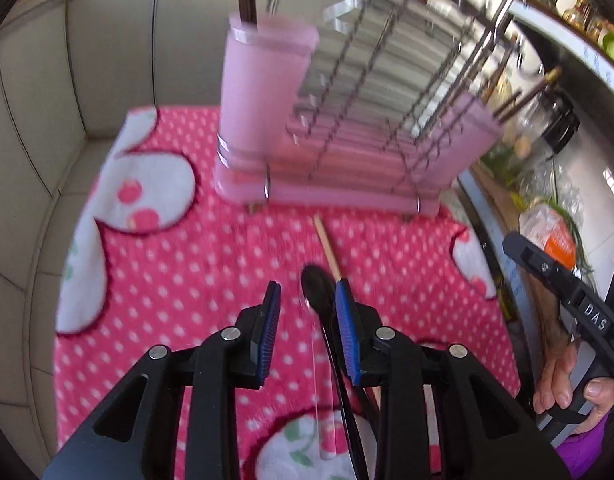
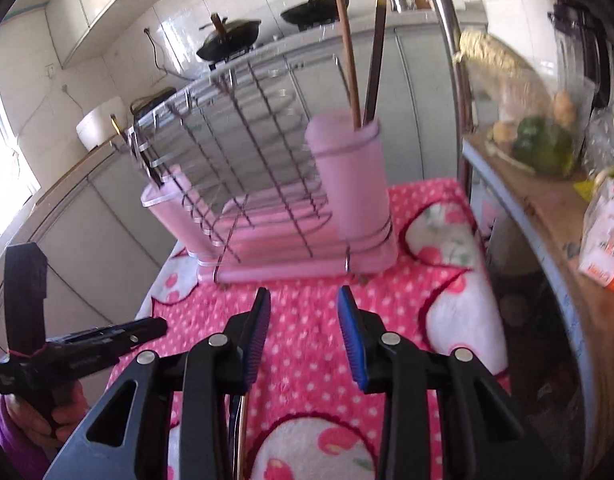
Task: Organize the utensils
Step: 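Grasp the black spoon with the left tool while the right tool grasps a wooden chopstick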
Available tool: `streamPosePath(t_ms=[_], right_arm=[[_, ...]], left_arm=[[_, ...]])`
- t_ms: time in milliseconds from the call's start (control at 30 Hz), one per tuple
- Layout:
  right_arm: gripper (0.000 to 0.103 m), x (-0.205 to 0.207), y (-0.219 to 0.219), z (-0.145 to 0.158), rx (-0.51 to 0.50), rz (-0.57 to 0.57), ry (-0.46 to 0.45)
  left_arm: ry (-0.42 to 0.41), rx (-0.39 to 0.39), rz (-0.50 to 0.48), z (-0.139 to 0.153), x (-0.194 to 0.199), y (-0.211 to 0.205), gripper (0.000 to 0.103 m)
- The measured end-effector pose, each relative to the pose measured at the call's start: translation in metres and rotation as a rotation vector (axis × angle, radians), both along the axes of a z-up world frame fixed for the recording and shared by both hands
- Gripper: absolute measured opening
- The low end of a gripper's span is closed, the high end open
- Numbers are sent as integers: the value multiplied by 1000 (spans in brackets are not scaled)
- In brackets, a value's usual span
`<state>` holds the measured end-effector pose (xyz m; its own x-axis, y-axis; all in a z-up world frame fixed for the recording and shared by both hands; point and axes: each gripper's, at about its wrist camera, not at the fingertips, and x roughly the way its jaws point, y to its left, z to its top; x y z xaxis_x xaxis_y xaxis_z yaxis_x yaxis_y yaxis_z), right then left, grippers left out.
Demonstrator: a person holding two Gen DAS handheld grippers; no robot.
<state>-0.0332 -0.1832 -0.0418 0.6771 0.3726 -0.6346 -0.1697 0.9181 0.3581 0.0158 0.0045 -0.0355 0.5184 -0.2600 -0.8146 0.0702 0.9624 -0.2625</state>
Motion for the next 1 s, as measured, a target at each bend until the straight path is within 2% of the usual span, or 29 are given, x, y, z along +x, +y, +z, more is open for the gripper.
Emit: streamPosePath(t_ms=[67,133,300,533,667,1000], right_arm=[[27,2,3,-9,8,18,33],[26,4,6,-16,6,33,56],[25,6,10,-29,4,55,85],[25,10,12,-37,12,66,107],[25,13,14,-41,11,70,119],[25,19,25,-46,10,92,150]], left_arm=[[35,-1,-21,-14,-2,-7,28],[53,-1,-40,-22,-3,-16,28],[54,43,-74,-35,-2,-35,28],[66,92,-68,-50,9,-45,28],[52,124,-53,-56,13,-48,12],[40,29,4,-49,20,-21,4]])
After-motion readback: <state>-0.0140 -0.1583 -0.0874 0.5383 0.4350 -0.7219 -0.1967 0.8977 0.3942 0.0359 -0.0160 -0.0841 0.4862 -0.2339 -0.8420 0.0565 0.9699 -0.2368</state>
